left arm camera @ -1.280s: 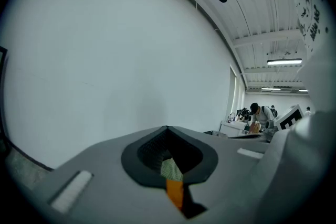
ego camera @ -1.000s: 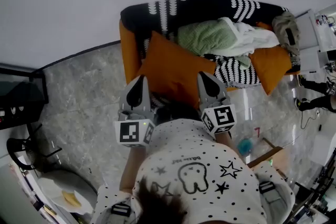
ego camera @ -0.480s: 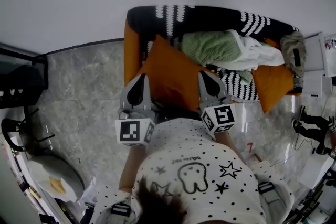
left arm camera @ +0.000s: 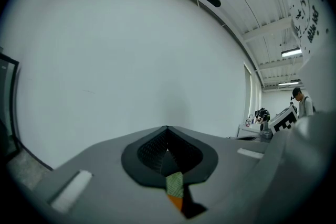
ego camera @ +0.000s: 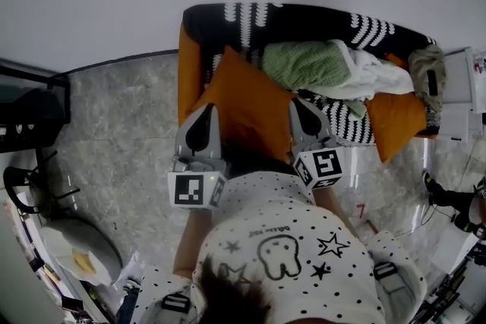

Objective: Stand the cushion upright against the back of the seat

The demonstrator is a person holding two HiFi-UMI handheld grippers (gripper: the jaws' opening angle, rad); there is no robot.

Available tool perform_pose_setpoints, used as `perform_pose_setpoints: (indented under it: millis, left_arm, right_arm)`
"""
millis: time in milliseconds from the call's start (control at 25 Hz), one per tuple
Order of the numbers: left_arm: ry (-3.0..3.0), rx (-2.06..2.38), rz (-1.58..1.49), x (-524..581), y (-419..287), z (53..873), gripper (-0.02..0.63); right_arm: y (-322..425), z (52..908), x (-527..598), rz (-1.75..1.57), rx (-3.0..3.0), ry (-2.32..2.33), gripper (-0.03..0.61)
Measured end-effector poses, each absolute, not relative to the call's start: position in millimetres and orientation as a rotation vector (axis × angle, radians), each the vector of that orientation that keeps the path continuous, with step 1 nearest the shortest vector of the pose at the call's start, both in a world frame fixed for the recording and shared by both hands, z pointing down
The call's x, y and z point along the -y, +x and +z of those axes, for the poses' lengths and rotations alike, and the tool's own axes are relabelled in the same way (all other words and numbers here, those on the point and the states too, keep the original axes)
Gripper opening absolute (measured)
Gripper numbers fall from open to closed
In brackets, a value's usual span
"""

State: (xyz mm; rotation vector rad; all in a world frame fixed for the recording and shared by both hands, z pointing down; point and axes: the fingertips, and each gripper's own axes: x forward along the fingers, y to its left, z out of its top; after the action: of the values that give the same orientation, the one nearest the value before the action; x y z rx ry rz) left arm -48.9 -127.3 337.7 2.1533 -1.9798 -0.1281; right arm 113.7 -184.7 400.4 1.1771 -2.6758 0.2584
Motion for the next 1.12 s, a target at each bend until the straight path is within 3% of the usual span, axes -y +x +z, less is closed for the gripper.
perform_pose_setpoints:
  millis: [1120]
  left_arm:
    - [2.314, 1.793, -0.057, 161.0, -82.3, 358.0, -0.003]
  right_arm:
    - [100.6, 407.7, 178.2, 0.278, 2.553, 1.397, -0.003]
